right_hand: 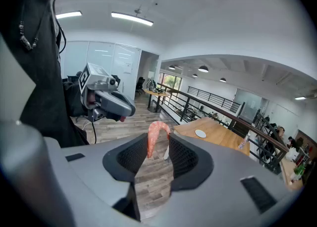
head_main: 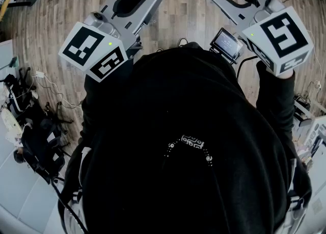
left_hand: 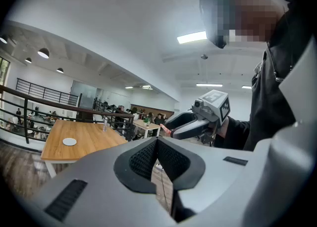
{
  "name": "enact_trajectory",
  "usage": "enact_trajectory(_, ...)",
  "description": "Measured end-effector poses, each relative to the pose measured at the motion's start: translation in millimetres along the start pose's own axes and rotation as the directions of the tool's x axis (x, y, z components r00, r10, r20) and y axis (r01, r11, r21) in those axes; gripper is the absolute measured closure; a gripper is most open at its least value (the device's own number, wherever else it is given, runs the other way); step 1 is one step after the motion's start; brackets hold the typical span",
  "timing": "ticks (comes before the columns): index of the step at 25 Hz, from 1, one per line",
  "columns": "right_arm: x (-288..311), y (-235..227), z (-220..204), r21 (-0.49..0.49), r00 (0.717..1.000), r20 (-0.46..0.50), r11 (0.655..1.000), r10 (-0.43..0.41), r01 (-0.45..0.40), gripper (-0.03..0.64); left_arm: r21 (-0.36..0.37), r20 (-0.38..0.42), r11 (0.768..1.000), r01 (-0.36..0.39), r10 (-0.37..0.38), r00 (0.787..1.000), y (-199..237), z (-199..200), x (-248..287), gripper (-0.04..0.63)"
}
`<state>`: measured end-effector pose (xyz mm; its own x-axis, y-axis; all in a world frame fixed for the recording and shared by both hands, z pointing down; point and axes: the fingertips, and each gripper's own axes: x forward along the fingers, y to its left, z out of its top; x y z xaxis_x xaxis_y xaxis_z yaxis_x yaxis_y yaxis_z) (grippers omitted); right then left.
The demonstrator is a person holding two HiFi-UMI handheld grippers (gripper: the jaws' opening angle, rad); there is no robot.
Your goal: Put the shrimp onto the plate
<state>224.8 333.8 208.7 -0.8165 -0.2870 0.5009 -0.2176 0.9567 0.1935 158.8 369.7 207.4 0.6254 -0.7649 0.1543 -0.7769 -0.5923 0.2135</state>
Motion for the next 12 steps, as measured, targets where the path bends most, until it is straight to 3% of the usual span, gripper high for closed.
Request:
enact_trajectory(4, -5.9, 10.5, 17.4, 0.003, 1.000, -0.005, 1.000, 0.002, -0.002, 0.471, -0.007, 0.004, 1.000, 0.000, 0.000, 1.000, -7.9, 12.7, -15.3, 0.589)
enact_trajectory(12, -14.3, -1.3, 4.3, 0.047, 1.000, 0.014, 0.999, 0.011, -0.011, 0.471, -0.018, -0.009, 1.000, -0.005, 0.005, 1.000, -10.7, 7.7, 1.8, 0.589)
